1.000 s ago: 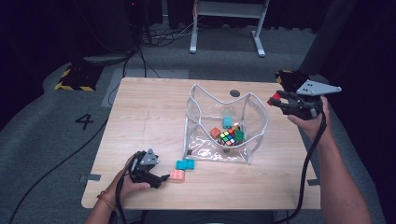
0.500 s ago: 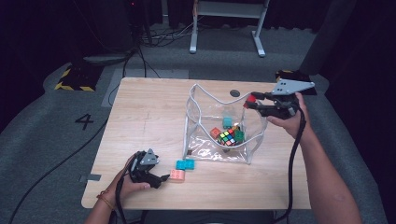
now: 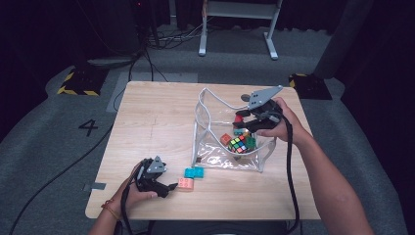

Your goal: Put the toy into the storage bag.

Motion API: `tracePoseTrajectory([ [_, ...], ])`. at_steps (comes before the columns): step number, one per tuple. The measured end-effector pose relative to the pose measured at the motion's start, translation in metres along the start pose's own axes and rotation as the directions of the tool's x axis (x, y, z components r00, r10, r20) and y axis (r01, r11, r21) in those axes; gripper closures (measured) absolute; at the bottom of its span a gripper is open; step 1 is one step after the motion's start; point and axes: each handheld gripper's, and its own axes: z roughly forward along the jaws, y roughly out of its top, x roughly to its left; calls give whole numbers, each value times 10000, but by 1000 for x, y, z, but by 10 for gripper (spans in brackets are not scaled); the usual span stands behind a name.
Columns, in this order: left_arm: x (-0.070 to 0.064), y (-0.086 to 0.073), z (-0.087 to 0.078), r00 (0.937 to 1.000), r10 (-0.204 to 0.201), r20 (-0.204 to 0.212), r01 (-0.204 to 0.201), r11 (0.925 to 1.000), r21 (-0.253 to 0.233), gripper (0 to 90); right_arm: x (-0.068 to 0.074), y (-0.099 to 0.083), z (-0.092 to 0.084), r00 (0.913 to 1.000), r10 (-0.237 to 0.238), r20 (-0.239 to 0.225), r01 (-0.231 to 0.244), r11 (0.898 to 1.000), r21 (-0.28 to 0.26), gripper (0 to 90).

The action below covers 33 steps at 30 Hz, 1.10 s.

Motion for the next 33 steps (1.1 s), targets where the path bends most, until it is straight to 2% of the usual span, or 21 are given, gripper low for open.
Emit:
tracePoseTrajectory([
  [1,0,0,0,10000,0,0,0,10000,0,119,0,0,0,10000,0,0,0,10000,0,593],
  [4,0,0,0,10000,19,-9,-19,10000,4,119,-3,0,9,10000,-8,-53,11,9981,622,592],
  [6,0,0,0,10000,7,-1,-7,10000,-3,119,-4,-1,12,10000,49,-65,-44,9974,723,593],
  [8,0,0,0,10000,-1,6,1,10000,-2,119,-11,-5,16,9999,128,50,-134,9888,1489,592],
  [10,0,0,0,10000,17,-1,-17,10000,0,119,-16,-9,18,9999,107,71,-119,9818,1895,592],
  [11,0,0,0,10000,17,-1,-17,10000,0,119,-16,-9,18,9999,107,71,-119,9818,1895,592],
  [12,0,0,0,10000,10,8,-10,10000,-3,119,-20,-12,18,9998,175,96,-192,9756,2189,592],
  [13,0,0,0,10000,10,8,-10,10000,-3,119,-20,-12,18,9998,175,96,-192,9756,2189,592],
  [15,0,0,0,10000,7,15,-7,10000,4,119,-25,-18,18,9997,234,22,-233,9694,2443,592],
  [16,0,0,0,10000,-35,65,35,10000,5,119,-28,-23,19,9992,396,100,-408,9598,2778,592],
  [20,0,0,0,10000,13,14,-13,10000,5,119,-32,-35,16,9984,541,189,-573,9445,3236,591],
  [23,0,0,0,10000,-48,79,48,10000,6,119,-33,-41,13,9977,662,128,-668,9443,3222,591],
  [24,0,0,0,10000,-8,35,8,10000,2,119,-35,-46,9,9962,849,183,-863,9444,3173,591],
  [27,0,0,0,10000,-8,38,8,10000,2,119,-35,-50,5,9952,929,306,-978,9470,3059,589],
  [30,0,0,0,10000,-6,34,6,10000,1,119,-35,-53,1,9936,1054,399,-1122,9579,2644,542],
  [31,0,0,0,10000,-6,34,6,10000,1,119,-35,-53,1,9936,1054,399,-1122,9579,2644,542],
  [32,0,0,0,10000,5,18,-5,10000,-6,119,-33,-52,-3,9913,1161,616,-1276,9625,2393,533],
  [33,0,0,0,10000,-1,22,1,10000,-4,119,-32,-52,-5,9909,1200,603,-1305,9667,2203,518],
])
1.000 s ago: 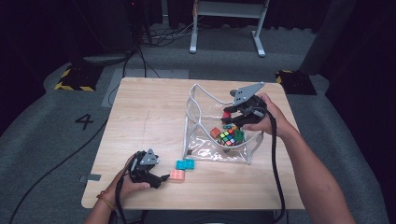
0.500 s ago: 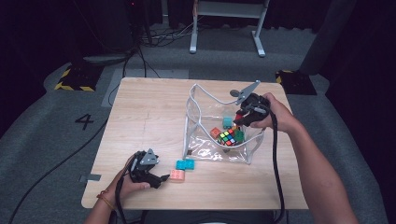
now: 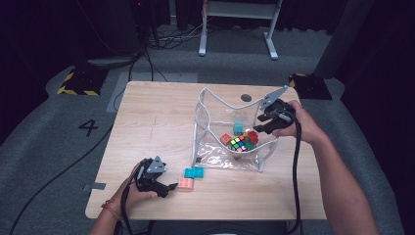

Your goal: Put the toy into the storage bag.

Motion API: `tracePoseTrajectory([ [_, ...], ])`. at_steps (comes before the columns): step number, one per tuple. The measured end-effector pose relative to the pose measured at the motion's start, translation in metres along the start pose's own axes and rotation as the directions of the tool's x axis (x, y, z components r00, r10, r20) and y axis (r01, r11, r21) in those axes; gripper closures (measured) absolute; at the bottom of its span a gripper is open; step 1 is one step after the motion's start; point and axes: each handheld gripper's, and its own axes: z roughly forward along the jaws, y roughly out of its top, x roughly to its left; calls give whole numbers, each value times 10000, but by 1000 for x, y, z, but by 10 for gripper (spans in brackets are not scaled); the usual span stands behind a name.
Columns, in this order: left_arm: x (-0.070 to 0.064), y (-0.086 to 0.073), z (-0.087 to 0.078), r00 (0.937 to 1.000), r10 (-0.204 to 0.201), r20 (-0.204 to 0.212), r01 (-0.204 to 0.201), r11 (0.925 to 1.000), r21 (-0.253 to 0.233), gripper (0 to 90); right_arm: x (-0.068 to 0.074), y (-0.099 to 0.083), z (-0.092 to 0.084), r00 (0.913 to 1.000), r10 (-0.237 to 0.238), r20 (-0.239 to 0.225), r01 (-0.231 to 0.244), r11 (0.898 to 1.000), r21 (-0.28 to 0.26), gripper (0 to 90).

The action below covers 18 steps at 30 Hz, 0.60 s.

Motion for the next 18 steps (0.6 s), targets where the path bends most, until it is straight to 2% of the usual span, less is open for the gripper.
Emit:
tracePoseTrajectory([
  [1,0,0,0,10000,0,0,0,10000,0,119,1,-1,-4,10000,22,80,-20,9996,-269,500],
  [2,0,0,0,10000,1,3,-1,10000,3,119,1,-1,-4,10000,22,80,-20,9996,-269,500],
  [3,0,0,0,10000,0,0,0,10000,2,119,3,-4,-10,9995,251,186,-236,9969,-752,475],
  [4,0,0,0,10000,-9,14,9,10000,3,119,5,-5,-13,9989,438,193,-419,9950,-901,463],
  [5,0,0,0,10000,-12,19,12,10000,4,119,6,-8,-17,9988,476,115,-456,9895,-1370,438],
  [8,0,0,0,10000,-2,1,2,10000,1,119,9,-15,-28,9961,874,145,-820,9712,-2239,397],
  [10,0,0,0,10000,0,0,0,10000,3,119,11,-20,-35,9938,1054,354,-927,9615,-2587,359],
  [11,0,0,0,10000,1,1,-1,10000,1,120,14,-23,-39,9908,1294,394,-1135,9537,-2784,335],
  [12,0,0,0,10000,1,1,-1,10000,1,119,14,-23,-39,9908,1294,394,-1135,9537,-2784,335],
  [13,0,0,0,10000,-2,1,2,10000,3,119,17,-29,-46,9870,1438,714,-1146,9427,-3134,313],
  [14,0,0,0,10000,-13,9,12,10000,3,119,19,-33,-50,9836,1631,773,-1275,9310,-3420,304],
  [16,0,0,0,10000,21,-25,-21,10000,3,119,22,-41,-58,9779,1969,700,-1548,9077,-3899,298],
  [18,0,0,0,10000,9,-23,-9,10000,1,120,25,-51,-65,9759,2116,527,-1671,8810,-4426,306],
])
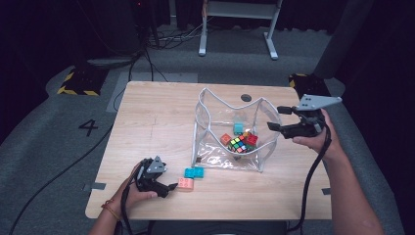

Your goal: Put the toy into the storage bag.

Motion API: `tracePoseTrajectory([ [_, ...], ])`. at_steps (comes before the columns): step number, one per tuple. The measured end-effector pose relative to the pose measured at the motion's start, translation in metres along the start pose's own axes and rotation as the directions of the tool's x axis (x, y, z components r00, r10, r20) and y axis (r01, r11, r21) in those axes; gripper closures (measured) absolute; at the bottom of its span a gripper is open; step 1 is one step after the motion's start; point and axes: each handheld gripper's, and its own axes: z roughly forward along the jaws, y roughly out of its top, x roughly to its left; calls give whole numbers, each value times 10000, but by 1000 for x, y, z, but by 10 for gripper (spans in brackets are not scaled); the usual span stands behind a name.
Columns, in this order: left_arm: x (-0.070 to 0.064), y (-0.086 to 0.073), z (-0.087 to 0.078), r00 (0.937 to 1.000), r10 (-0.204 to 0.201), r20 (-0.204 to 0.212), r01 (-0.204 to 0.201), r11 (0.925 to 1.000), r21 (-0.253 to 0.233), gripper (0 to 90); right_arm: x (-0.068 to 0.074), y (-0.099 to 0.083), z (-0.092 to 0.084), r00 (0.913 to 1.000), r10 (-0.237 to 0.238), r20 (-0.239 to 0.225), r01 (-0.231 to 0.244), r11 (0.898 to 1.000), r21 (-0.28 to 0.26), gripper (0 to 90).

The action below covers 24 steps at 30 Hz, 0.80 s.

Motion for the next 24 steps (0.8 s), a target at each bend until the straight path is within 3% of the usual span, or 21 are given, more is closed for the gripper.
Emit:
tracePoseTrajectory([
  [5,0,0,0,10000,1,-1,-1,10000,2,120,5,-19,-23,9987,137,499,-111,9987,-507,310],
  [11,0,0,0,10000,1,-3,-1,10000,2,120,12,-47,-36,9976,311,621,-257,9959,-866,327],
  [20,0,0,0,10000,-8,-3,8,10000,-2,120,33,-88,-36,9948,175,1002,-141,9993,-350,326],
  [21,0,0,0,10000,-7,-8,7,10000,-1,120,39,-98,-33,9969,385,679,-356,9984,-430,329],
  [24,0,0,0,10000,-15,-12,15,10000,-7,120,48,-108,-32,9985,197,507,-179,9992,-349,329],
])
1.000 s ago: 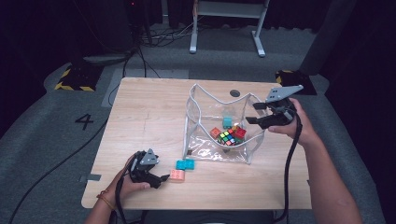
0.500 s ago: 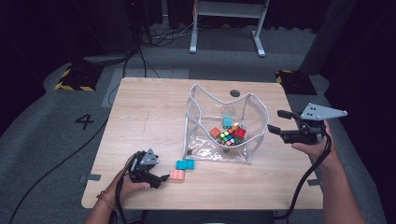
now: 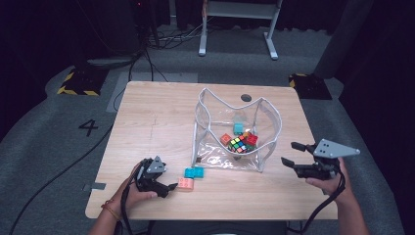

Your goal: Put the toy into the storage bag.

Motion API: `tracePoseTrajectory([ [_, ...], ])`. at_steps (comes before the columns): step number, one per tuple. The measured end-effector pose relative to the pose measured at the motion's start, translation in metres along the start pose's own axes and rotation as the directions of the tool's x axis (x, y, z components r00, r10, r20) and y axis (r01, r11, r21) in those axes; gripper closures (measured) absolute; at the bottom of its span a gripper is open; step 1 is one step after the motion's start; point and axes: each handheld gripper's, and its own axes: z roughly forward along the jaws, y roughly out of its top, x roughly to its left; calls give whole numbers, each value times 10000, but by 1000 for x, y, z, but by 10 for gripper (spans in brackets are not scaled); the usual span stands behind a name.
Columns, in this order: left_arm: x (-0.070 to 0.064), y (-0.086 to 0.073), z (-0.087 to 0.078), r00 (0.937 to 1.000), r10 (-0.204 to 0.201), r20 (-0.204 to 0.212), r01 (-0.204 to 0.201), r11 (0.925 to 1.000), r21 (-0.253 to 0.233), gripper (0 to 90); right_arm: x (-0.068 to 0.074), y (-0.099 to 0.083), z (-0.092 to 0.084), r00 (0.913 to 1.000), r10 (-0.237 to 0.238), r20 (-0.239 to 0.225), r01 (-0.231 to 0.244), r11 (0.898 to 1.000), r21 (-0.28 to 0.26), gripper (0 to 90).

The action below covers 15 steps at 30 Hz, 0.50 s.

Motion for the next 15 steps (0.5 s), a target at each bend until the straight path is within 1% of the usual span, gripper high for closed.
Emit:
tracePoseTrajectory([
  [1,0,0,0,10000,-55,53,55,10000,10,120,10,-9,3,9996,-4,-296,5,10000,22,330],
  [2,0,0,0,10000,9,0,-9,10000,4,120,15,-13,5,9993,-36,-384,39,10000,78,330],
  [3,0,0,0,10000,3,1,-3,10000,5,120,20,-16,7,9985,-16,-546,22,9999,112,330],
  [4,0,0,0,10000,3,1,-3,10000,5,120,20,-16,7,9985,-16,-546,22,9999,112,330],
  [5,0,0,0,10000,-54,63,54,10000,1,120,28,-22,13,9955,117,-938,-102,9998,167,331],
  [6,0,0,0,10000,-59,64,59,10000,1,120,32,-25,18,9930,157,-1169,-135,9997,196,331],
  [7,0,0,0,9999,-79,92,79,10000,11,120,37,-27,23,9913,122,-1311,-83,9995,300,331],
  [8,0,0,0,9999,-79,92,79,10000,11,120,37,-27,23,9913,122,-1311,-83,9995,300,331],
  [9,0,0,0,9999,-78,89,77,10000,10,120,45,-32,35,9852,-3,-1714,78,9991,425,331],
  [10,0,0,0,9999,-78,89,77,10000,10,120,45,-32,35,9852,-3,-1714,78,9991,425,331],
  [11,0,0,0,9999,-61,95,61,10000,22,120,51,-35,48,9800,-62,-1991,200,9976,669,331],
  [14,0,0,0,10000,-32,38,32,10000,7,120,60,-36,67,9697,-110,-2442,318,9962,814,331],
  [15,0,0,0,10000,-51,82,51,10000,16,120,63,-35,73,9673,-15,-2538,269,9950,965,330],
])
